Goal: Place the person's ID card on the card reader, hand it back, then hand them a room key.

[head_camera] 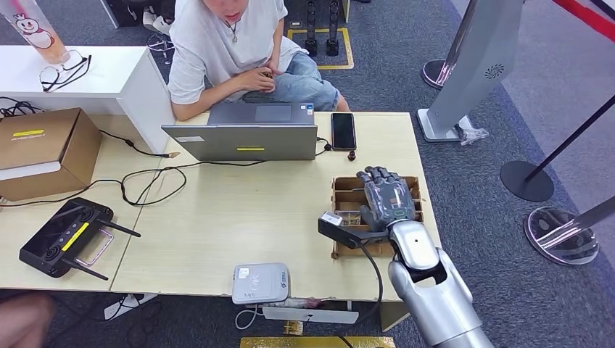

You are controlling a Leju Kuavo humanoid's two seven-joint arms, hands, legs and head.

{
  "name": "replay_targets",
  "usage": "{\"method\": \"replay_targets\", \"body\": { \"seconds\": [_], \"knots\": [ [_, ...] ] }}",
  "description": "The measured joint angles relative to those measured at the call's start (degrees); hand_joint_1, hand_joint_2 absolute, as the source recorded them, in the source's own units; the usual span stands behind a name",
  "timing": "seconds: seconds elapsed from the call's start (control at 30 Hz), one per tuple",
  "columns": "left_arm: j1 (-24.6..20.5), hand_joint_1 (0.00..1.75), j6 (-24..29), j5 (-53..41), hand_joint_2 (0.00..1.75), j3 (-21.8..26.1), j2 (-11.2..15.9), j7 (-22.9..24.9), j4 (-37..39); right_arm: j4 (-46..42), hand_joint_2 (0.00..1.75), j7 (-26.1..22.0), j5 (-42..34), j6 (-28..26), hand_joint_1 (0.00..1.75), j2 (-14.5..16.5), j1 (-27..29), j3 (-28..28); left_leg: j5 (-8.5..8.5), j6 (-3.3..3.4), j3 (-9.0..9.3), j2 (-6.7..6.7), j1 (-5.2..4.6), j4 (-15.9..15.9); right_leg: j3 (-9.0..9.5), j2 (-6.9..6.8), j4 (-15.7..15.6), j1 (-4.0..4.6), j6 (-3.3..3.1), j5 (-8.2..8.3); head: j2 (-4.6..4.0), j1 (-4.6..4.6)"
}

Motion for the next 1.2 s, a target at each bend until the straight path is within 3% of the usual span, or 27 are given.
{"method": "replay_targets", "body": {
  "seconds": [0.47,0.57,0.73,1.0,1.2],
  "knots": [
    [0.0,0.0,-0.1,0.0,0.0,0.0,0.0,0.0,0.0,1.9,1.75,0.5,0.0,-0.3,0.79,0.0,-0.7,0.0,0.0,0.0,0.0,0.0,0.0,0.0,0.0,0.0,0.0,0.0,0.0,0.0,0.0,0.0],
    [0.0,0.0,-0.1,0.0,0.0,0.0,0.0,0.1,0.0,2.3,1.75,0.6,0.0,-0.6,0.94,0.0,-1.1,0.0,0.0,0.0,0.01,0.0,0.0,0.0,0.01,0.0,0.0,0.0,0.0,0.0,0.0,0.0],
    [0.0,0.0,-0.3,0.0,0.0,0.0,0.0,0.2,0.0,3.1,1.75,0.6,0.0,-0.9,1.37,0.0,-1.7,0.0,0.0,0.0,0.01,0.0,0.0,0.0,0.01,-0.01,0.0,0.0,0.0,0.0,0.0,0.0],
    [-0.1,0.0,-0.4,-0.1,0.0,0.0,0.1,0.5,0.0,3.7,1.75,0.6,0.0,-1.4,1.46,0.0,-2.1,0.0,0.0,0.0,0.01,0.0,0.0,0.0,0.01,-0.01,0.0,0.0,0.0,0.0,0.0,-0.01],
    [-0.1,0.0,-0.4,-0.1,0.0,0.0,0.2,0.5,0.0,4.0,1.75,0.6,0.0,-2.1,1.68,0.0,-2.0,0.0,0.0,0.0,0.01,0.0,0.0,0.0,0.01,-0.01,0.0,0.0,0.0,0.0,0.0,-0.01]
  ]
}}
